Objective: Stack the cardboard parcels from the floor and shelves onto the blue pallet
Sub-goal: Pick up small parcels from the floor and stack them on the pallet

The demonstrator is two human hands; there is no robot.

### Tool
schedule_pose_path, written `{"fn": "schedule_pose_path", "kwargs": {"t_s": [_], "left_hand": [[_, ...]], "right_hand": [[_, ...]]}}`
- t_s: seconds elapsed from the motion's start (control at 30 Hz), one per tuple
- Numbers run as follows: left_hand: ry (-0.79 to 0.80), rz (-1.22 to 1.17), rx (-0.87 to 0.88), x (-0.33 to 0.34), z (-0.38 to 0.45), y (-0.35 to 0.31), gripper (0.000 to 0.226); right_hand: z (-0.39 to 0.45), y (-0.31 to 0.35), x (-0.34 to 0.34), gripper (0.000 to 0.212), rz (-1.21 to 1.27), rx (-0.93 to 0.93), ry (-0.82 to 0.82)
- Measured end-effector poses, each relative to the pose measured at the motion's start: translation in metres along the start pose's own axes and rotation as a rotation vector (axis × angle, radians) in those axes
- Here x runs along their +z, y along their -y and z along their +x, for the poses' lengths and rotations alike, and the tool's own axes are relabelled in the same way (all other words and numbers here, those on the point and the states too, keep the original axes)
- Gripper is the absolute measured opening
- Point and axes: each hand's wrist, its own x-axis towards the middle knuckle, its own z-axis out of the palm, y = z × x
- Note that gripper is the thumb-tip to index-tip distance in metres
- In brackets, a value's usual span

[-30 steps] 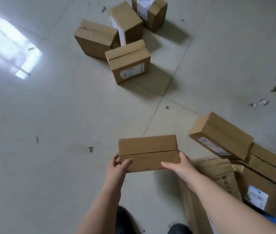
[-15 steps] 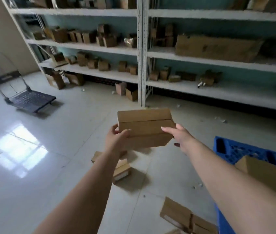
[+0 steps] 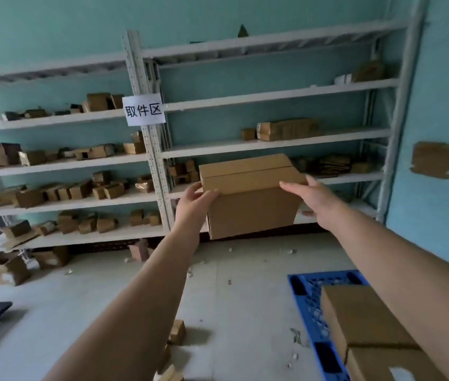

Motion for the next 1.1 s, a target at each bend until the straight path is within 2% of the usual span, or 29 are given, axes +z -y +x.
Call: {"fn": "schedule_pose_path", "kwargs": {"t_s": [0.17,0.3,0.37,0.5,0.63,0.77,0.87,1.1], "left_hand": [[0.126,-0.030,0.010,0.055,-0.028,-0.008,0.048],[0.203,-0.017,0.014,0.098,-0.056,-0.002,0.046],[0.237,0.008,0.023,0.119,-0.069,0.003,0.047],[0.270,0.052,0.007,0.170,-0.093,0.011,0.049],[0.304,0.055,-0.047,0.230,-0.116,0.020,0.051],[0.280,0.047,-0.109,0.294,-0.137,0.026,0.049],[0.279,0.055,-0.121,0.335,-0.147,0.037,0.049],[0.282,0.123,-0.212,0.382,-0.145,0.066,0.046]], "right_hand": [[-0.049,0.007,-0.071,0.068,-0.008,-0.029,-0.138],[-0.074,0.001,-0.121,0.087,-0.072,0.011,-0.233],[-0.086,-0.007,-0.146,0.088,-0.112,0.026,-0.264],[-0.098,-0.030,-0.203,0.082,-0.175,0.064,-0.265],[-0.097,-0.056,-0.266,0.084,-0.212,0.105,-0.263],[-0.094,-0.075,-0.324,0.074,-0.198,0.138,-0.244],[-0.090,-0.089,-0.363,0.077,-0.213,0.155,-0.241],[-0.065,-0.122,-0.406,0.050,-0.230,0.186,-0.177]]}}
